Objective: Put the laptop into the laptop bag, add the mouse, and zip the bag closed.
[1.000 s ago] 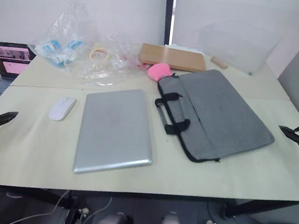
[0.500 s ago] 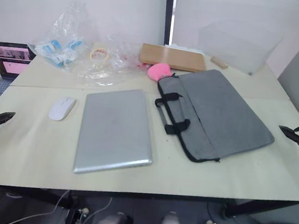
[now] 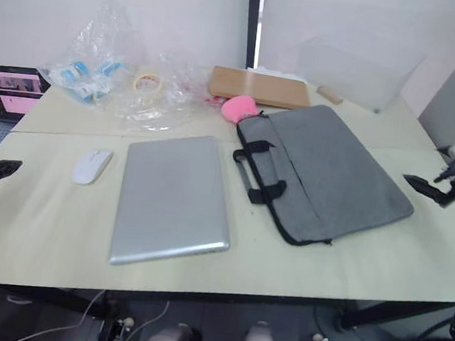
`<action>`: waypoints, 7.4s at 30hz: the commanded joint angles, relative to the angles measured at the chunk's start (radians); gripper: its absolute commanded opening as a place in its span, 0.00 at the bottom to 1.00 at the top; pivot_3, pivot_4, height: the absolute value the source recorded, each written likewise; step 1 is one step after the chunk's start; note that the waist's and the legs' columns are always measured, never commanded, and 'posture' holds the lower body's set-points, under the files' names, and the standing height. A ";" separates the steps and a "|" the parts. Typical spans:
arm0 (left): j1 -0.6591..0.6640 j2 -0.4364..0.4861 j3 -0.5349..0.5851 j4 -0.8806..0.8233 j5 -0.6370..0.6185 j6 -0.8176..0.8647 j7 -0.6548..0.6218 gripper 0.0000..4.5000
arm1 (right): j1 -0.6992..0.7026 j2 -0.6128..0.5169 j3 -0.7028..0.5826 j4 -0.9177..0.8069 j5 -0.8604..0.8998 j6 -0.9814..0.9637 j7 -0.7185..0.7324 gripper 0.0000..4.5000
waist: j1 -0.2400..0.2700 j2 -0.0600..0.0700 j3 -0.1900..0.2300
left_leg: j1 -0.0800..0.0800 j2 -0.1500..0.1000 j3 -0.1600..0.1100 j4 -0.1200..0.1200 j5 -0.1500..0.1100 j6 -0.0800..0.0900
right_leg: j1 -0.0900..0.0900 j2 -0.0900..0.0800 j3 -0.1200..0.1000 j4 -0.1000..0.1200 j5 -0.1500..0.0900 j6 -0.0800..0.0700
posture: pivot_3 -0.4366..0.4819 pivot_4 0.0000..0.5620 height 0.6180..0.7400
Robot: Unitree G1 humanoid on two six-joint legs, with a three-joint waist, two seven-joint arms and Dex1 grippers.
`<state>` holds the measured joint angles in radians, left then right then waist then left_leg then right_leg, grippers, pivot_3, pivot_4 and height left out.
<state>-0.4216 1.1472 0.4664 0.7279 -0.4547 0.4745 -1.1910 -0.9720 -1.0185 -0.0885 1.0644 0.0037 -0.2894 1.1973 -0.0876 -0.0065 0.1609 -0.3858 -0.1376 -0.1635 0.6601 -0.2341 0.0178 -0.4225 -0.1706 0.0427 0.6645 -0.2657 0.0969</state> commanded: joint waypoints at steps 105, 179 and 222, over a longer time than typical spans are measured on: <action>0.023 -0.499 0.258 -0.622 -0.717 1.138 0.563 0.07 | 0.136 0.508 0.189 -0.984 0.031 0.784 -0.185 0.35 | 0.022 -0.015 -0.002 | -0.006 0.018 -0.004 0.002 0.001 -0.018 | -0.017 0.022 0.002 0.009 0.014 -0.020 | 0.48 0.27 1.00; 0.222 -0.419 -0.028 -0.606 -1.518 0.826 1.045 0.07 | 0.210 0.595 0.156 -1.002 0.227 1.323 -0.618 0.28 | 0.046 -0.018 0.000 | -0.008 0.033 0.007 -0.001 0.002 -0.020 | -0.019 0.034 0.005 -0.007 0.026 -0.027 | 0.48 0.27 1.00; -0.021 -0.641 -0.036 -0.395 -1.518 0.879 1.248 0.07 | 0.119 0.587 -0.042 -1.126 0.445 1.577 -0.662 0.01 | 0.056 -0.018 0.000 | -0.010 0.033 0.007 -0.001 0.002 -0.020 | -0.019 0.034 0.004 -0.008 0.026 -0.026 | 0.48 0.27 1.00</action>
<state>-0.3958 0.5242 0.3789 0.3530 -1.8930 1.3651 0.0788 -0.8293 -0.4379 -0.0984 -0.0054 0.4166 1.2790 0.5399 -0.0317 -0.0248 0.1606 -0.3954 -0.1046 -0.1562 0.6594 -0.2326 -0.0021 -0.4410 -0.1372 0.0472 0.6564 -0.2392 0.0709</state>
